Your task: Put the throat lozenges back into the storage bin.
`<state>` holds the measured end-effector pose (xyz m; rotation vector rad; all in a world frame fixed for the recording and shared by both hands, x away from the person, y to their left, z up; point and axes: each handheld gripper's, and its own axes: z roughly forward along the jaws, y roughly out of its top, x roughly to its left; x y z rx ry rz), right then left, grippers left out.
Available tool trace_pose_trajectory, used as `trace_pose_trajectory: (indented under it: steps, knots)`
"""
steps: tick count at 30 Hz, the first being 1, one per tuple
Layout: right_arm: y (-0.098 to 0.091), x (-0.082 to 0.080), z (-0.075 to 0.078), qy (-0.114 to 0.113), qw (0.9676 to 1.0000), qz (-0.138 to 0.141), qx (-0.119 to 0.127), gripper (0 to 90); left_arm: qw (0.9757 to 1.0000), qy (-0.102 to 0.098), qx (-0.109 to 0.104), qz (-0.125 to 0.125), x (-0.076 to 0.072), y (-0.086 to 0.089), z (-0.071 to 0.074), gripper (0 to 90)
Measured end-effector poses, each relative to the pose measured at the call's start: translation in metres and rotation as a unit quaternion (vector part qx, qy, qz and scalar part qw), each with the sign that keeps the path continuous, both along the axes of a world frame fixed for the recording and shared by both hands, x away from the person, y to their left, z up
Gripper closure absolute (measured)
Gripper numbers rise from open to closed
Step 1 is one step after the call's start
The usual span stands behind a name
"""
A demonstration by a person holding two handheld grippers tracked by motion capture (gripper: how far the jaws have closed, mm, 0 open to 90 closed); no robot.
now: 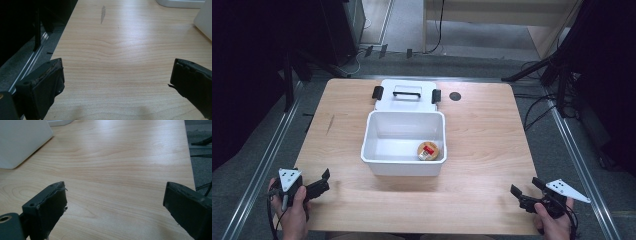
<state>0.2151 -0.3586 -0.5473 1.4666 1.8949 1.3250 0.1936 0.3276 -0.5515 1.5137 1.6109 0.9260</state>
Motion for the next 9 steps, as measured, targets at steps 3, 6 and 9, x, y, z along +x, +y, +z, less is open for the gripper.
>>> trace_pose_trajectory:
  steps: [3,6,9]
  knots:
    - [-0.0008,0.0004,-0.0002,0.002,1.0000,-0.003,0.003,5.4,1.0000,0.001,-0.001,-0.001,0.0002,0.0001,0.0000,0.0]
    - [0.0002,0.0007,-0.0001,0.004,1.0000,-0.002,-0.001,6.0,1.0000,0.002,0.000,-0.002,0.0004,-0.0001,0.0000,0.0]
    - [0.0009,0.0012,-0.0002,0.007,1.0000,0.002,-0.002,6.1,1.0000,0.004,-0.003,-0.002,0.0010,0.0002,-0.0001,0.0]
